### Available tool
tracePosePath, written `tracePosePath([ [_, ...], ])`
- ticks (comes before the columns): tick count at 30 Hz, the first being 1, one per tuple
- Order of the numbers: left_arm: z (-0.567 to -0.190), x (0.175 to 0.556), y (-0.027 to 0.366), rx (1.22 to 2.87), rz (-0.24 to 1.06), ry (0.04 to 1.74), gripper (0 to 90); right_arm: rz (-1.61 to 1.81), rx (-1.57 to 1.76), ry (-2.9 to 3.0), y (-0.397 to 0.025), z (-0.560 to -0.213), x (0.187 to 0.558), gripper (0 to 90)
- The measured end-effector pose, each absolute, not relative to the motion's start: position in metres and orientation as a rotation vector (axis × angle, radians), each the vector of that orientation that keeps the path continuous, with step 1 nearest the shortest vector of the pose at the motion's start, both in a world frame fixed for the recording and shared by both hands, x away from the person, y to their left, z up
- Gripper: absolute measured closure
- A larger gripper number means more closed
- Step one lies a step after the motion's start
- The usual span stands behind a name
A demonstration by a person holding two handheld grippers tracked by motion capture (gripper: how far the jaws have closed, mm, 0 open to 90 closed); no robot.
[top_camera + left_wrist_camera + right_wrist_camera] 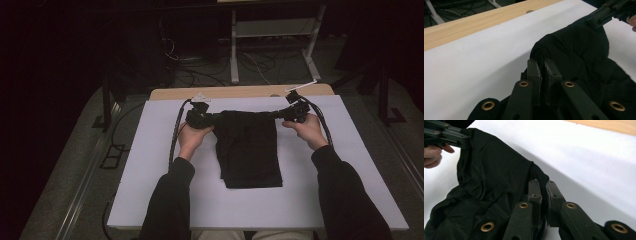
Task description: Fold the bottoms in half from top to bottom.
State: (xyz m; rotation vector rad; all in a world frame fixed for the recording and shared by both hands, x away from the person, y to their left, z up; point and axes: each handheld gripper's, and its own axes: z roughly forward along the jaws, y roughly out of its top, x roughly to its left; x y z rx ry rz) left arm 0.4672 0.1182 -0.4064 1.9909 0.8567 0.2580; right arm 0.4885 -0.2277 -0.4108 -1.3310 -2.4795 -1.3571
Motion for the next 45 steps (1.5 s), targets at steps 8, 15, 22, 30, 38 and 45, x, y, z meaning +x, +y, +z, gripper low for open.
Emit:
tracePosePath([
  [8,-0.432,0.48,0.119,1.976,0.199,0.922,82.5,-1.334,-1.378,-2.432,-0.227,-0.431,0.497,81.8],
  [15,-0.438,0.48,0.126,1.906,0.143,0.983,58.0,-1.353,-1.343,-2.36,-0.23,-0.436,0.497,64.3],
  [22,-0.434,0.473,0.136,1.883,0.142,0.998,37.0,-1.396,-1.308,-2.411,-0.234,-0.435,0.485,48.9],
  [30,-0.427,0.463,0.148,1.863,0.144,0.976,10.0,-1.407,-1.309,-2.424,-0.233,-0.436,0.47,12.0],
  [38,-0.424,0.454,0.159,1.872,0.149,0.99,0.0,-1.455,-1.351,-2.456,-0.241,-0.427,0.449,0.0],
  [45,-0.423,0.445,0.166,1.88,0.157,0.989,0.0,-1.452,-1.338,-2.5,-0.245,-0.423,0.434,0.0],
])
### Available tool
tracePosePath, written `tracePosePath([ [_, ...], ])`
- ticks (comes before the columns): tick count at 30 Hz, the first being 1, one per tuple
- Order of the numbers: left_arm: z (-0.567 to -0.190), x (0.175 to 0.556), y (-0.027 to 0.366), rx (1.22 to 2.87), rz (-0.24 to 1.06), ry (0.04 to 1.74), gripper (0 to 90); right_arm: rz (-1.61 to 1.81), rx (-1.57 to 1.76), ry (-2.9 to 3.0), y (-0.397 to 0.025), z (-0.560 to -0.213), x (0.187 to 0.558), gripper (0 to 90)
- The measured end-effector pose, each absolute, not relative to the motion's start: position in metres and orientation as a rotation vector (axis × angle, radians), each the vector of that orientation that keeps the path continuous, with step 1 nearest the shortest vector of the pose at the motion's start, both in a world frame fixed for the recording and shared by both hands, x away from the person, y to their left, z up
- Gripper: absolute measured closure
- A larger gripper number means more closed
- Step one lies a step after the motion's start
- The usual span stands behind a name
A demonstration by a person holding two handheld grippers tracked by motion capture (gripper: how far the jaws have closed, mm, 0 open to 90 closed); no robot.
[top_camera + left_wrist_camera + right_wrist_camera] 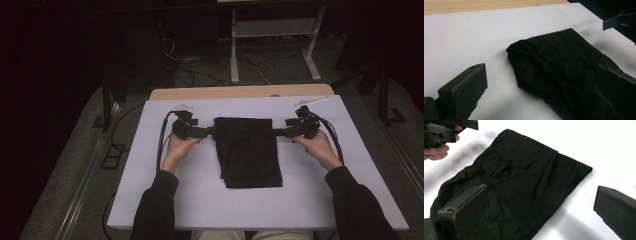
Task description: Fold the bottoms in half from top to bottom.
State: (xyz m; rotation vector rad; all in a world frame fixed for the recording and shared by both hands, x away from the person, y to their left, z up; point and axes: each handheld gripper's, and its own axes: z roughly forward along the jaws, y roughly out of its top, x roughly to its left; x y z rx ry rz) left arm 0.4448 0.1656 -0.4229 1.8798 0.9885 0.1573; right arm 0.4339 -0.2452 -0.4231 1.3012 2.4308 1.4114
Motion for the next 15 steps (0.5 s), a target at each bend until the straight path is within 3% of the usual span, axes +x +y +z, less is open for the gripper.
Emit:
tracePosePath([
  [15,-0.411,0.418,0.18,1.878,0.192,0.961,0.0,1.372,1.224,2.421,-0.248,-0.415,0.4,0.0],
])
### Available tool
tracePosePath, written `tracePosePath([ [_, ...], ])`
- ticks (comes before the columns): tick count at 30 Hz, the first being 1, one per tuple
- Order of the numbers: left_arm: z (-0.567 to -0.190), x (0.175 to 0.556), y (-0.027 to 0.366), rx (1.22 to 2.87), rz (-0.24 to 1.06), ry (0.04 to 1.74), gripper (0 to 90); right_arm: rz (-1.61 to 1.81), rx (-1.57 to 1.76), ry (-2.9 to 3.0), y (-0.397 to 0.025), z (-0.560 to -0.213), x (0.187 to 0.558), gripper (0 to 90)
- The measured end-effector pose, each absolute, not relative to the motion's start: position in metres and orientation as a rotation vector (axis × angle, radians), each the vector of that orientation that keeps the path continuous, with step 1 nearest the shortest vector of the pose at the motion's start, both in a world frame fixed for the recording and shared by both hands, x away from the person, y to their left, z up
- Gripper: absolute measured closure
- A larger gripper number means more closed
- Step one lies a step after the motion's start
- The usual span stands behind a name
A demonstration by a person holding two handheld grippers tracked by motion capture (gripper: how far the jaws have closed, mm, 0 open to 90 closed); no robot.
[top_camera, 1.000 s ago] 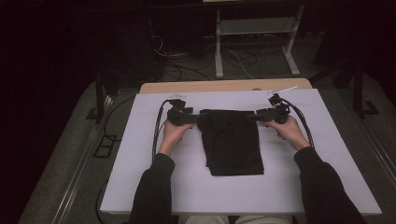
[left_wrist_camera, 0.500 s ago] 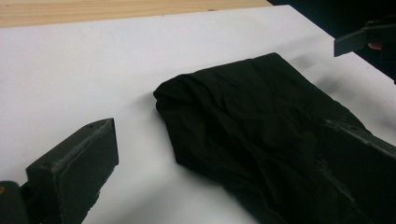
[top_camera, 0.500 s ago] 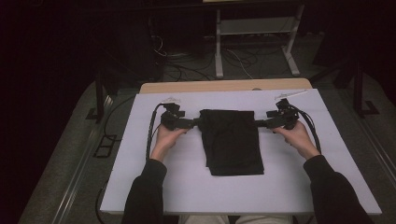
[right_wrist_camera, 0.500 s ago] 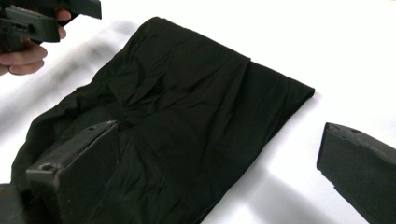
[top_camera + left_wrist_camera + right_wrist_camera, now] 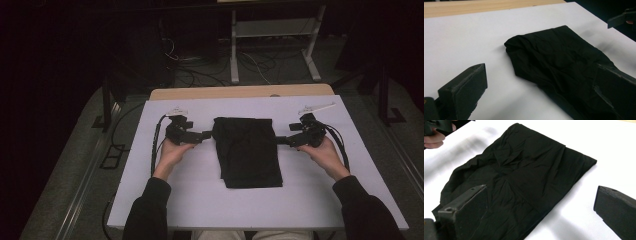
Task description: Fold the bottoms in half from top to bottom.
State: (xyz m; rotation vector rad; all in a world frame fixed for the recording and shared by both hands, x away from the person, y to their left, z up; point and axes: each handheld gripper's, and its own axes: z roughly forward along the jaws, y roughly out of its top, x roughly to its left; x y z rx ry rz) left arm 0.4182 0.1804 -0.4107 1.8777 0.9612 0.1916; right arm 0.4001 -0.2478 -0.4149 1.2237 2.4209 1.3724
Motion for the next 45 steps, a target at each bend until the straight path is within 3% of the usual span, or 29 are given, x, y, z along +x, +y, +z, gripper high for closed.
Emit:
tracePosePath([
  [45,-0.411,0.322,0.193,1.852,0.232,0.87,0.0,1.422,1.271,2.303,-0.282,-0.431,0.309,0.0],
])
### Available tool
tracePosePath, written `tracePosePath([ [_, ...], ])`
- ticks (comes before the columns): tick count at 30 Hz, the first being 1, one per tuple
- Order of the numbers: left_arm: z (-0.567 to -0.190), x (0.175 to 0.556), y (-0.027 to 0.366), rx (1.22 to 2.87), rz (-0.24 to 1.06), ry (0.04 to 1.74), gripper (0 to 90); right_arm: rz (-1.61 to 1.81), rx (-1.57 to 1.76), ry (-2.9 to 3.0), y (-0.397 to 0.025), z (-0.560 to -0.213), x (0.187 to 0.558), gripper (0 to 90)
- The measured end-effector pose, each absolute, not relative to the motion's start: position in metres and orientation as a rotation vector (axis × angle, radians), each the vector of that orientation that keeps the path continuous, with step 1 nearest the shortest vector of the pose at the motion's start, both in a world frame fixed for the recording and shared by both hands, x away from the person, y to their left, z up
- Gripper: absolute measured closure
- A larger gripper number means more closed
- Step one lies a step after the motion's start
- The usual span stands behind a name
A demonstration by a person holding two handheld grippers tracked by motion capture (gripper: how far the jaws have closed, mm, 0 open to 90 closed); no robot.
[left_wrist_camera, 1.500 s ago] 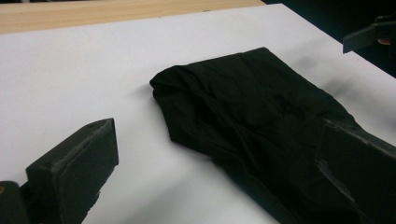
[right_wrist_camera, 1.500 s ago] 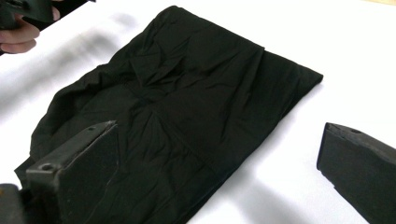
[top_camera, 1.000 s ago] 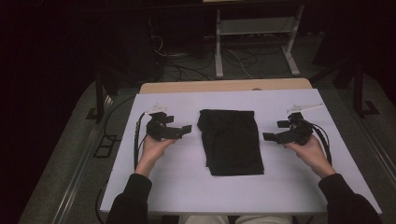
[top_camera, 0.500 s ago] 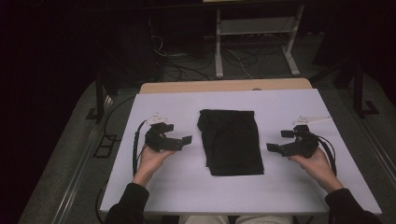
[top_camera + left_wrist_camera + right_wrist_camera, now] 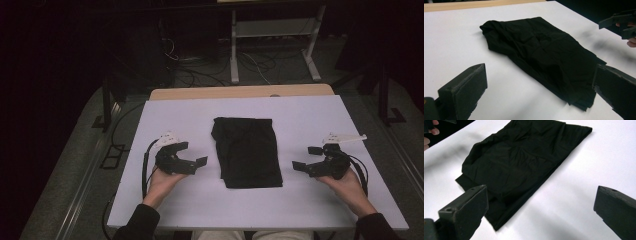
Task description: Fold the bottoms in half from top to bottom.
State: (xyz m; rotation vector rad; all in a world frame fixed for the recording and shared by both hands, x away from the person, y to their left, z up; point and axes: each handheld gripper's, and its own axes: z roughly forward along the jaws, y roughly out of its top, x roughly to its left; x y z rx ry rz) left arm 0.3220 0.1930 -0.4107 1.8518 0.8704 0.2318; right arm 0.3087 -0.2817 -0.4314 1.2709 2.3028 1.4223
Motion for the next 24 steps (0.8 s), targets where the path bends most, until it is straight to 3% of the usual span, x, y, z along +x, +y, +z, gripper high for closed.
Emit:
tracePosePath([
  [24,-0.439,0.284,0.194,1.982,0.195,0.774,0.0,1.375,1.199,2.341,-0.283,-0.449,0.267,0.0],
])
